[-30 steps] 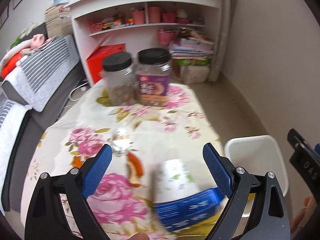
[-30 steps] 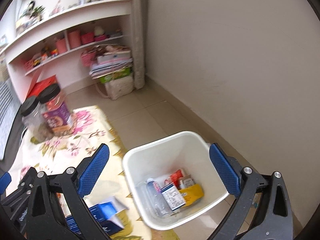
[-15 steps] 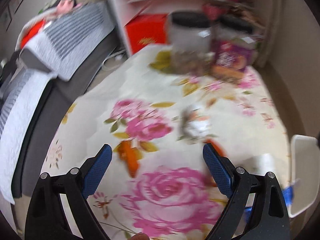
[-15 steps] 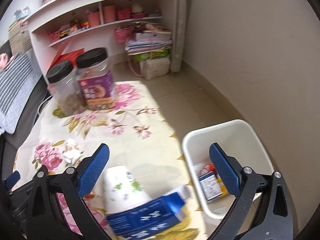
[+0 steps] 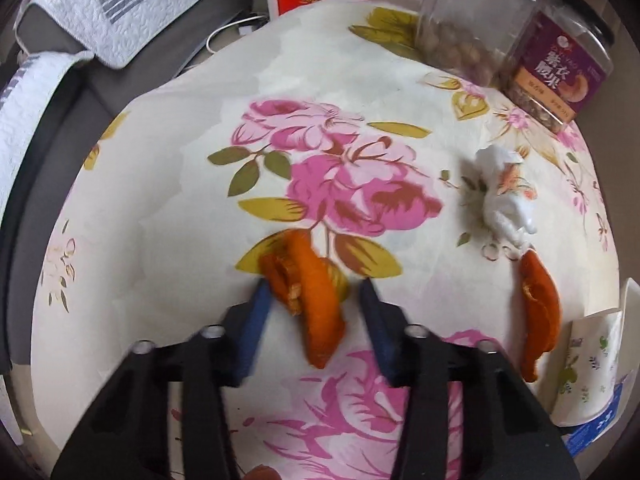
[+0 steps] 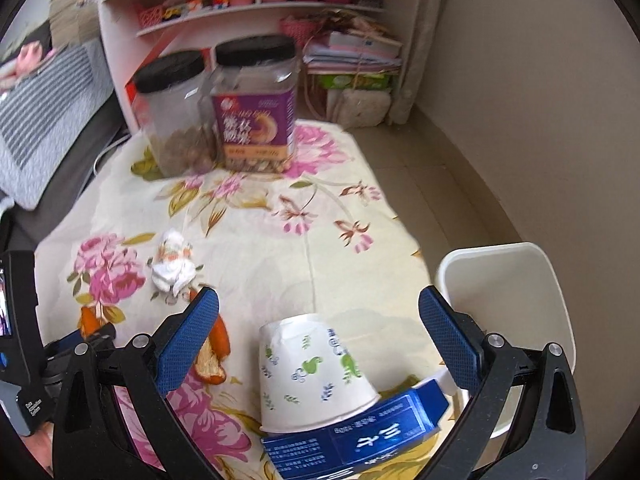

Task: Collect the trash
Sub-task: 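Grasp the orange peel on the table with the left gripper, then grasp the white crumpled tissue ball with the right gripper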

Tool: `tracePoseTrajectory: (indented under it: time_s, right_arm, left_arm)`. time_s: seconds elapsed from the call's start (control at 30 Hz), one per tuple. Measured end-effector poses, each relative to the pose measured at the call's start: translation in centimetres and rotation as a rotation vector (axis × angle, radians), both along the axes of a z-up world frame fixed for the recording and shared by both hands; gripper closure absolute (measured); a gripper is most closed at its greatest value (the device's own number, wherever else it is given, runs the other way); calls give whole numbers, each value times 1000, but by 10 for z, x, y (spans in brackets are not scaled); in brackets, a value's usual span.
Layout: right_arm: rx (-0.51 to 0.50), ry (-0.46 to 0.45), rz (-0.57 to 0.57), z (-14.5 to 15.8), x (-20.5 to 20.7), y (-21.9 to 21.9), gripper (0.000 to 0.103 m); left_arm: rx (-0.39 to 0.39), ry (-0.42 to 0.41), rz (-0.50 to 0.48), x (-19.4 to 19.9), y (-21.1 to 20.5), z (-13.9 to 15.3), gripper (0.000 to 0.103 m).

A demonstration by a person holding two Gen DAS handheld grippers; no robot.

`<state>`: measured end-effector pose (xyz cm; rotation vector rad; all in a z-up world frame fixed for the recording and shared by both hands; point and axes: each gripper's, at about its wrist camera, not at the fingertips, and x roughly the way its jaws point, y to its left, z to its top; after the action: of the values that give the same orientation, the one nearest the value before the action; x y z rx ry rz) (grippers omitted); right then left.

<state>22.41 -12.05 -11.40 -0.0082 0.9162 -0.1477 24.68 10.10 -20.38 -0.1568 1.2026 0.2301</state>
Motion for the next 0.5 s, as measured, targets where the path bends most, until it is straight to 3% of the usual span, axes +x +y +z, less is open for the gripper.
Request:
tracePoseTrajectory:
  time_s: [0.07, 0.3, 0.5]
  right_arm:
    - [6, 11, 24, -4, 4, 7, 7]
    - [16, 67, 144, -19, 29, 45, 7]
    - [81, 145, 155, -41, 67, 80, 7]
  left_arm:
    - [3, -10, -6, -3, 3, 2, 84]
    - [-47, -67, 59, -15, 44, 22, 85]
    - [-42, -122, 136, -21, 81, 43, 85]
